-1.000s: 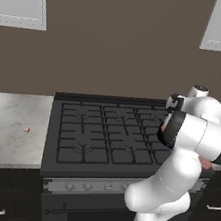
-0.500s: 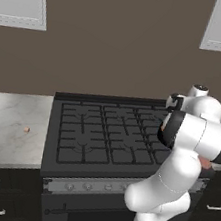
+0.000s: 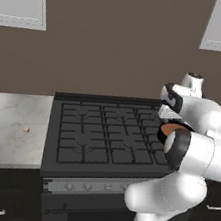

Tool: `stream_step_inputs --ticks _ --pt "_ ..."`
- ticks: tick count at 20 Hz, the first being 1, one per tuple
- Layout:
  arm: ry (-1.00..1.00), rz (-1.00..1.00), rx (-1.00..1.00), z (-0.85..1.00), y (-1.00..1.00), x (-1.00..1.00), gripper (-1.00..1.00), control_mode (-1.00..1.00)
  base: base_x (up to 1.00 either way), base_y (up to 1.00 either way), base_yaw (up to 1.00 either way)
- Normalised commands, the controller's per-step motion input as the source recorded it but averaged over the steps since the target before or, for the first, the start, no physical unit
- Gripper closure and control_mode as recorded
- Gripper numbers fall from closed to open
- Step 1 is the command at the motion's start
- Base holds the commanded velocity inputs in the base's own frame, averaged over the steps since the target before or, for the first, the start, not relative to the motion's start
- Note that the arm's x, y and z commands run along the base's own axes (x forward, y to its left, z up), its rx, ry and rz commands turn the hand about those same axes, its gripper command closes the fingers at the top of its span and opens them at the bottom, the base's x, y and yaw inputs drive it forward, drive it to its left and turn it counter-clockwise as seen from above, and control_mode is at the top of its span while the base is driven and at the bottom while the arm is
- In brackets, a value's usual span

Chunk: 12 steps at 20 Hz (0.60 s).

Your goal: Pick up the sugar cube(s) and place them in the saucepan with hot chocolate.

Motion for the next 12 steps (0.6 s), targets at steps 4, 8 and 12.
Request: stream_step_inputs --ticks 4,8,12 --pt "-0.03 0.3 0.0 0.75 1.0 -0.48 -1.0 -1.0 0.0 0.0 0.0" --pt "-0.03 0.26 -0.01 0.84 1.0 -0.44 -1.0 -1.0 0.0 0.0 0.0" --pt "-0.01 0.28 -0.02 0.49 1.0 -0.27 -1.0 -1.0 0.0 0.0 0.0"
